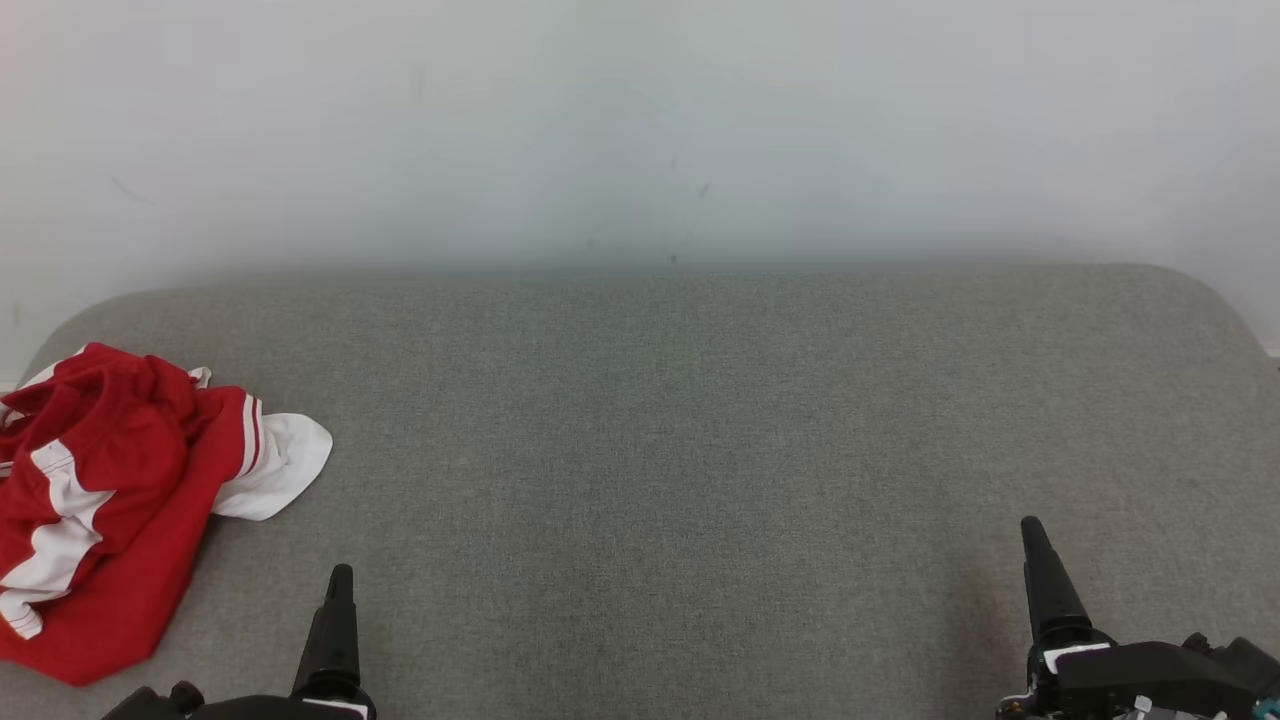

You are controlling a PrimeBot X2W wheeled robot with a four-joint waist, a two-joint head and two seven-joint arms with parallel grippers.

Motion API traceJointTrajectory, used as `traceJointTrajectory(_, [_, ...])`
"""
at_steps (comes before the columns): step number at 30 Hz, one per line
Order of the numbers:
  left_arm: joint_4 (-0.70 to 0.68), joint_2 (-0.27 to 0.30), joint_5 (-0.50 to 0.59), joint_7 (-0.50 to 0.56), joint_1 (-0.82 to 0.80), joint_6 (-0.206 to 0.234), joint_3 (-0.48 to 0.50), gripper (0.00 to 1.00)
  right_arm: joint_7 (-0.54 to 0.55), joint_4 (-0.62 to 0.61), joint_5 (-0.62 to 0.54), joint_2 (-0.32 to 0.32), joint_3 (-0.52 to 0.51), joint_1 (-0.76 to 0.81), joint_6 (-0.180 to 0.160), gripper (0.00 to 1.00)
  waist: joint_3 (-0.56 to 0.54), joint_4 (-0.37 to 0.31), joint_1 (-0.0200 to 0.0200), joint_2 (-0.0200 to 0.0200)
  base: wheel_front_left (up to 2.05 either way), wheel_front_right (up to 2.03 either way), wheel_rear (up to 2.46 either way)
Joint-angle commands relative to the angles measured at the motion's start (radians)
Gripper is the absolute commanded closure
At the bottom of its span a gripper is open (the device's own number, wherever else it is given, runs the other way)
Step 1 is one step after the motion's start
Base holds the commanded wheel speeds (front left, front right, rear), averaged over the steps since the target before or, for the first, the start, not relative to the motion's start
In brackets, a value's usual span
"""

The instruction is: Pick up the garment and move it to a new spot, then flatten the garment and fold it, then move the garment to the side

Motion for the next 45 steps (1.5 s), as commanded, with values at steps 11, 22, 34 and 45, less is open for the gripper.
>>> traceJointTrajectory(11, [-0.020,0.006,0.247,-0.044,0.008,0.030,-0.036,0.00,-0.049,-0.002,-0.284,-0.006,0.026,0.004,-0.001,0.00,-0.005,0.001,-0.0002,0.0000,0.00,0.00,0.00])
traceJointTrajectory(22, [-0.007,0.012,0.452,-0.076,0.011,0.058,-0.066,0.00,-0.089,0.012,-0.458,-0.006,0.045,0.007,-0.001,0.00,-0.011,0.004,-0.0002,0.0000,0.00,0.00,0.00])
traceJointTrajectory(34, [0.007,0.030,0.610,-0.107,0.008,0.067,-0.104,0.00,-0.124,0.043,-0.599,-0.007,0.067,0.010,-0.001,0.00,-0.018,0.006,-0.0002,0.0000,0.00,0.00,0.00])
traceJointTrajectory(45, [0.003,0.042,0.733,-0.134,0.017,0.093,-0.117,0.00,-0.145,0.062,-0.732,-0.007,0.078,0.009,-0.001,0.00,-0.027,0.008,-0.0002,0.0000,0.00,0.00,0.00])
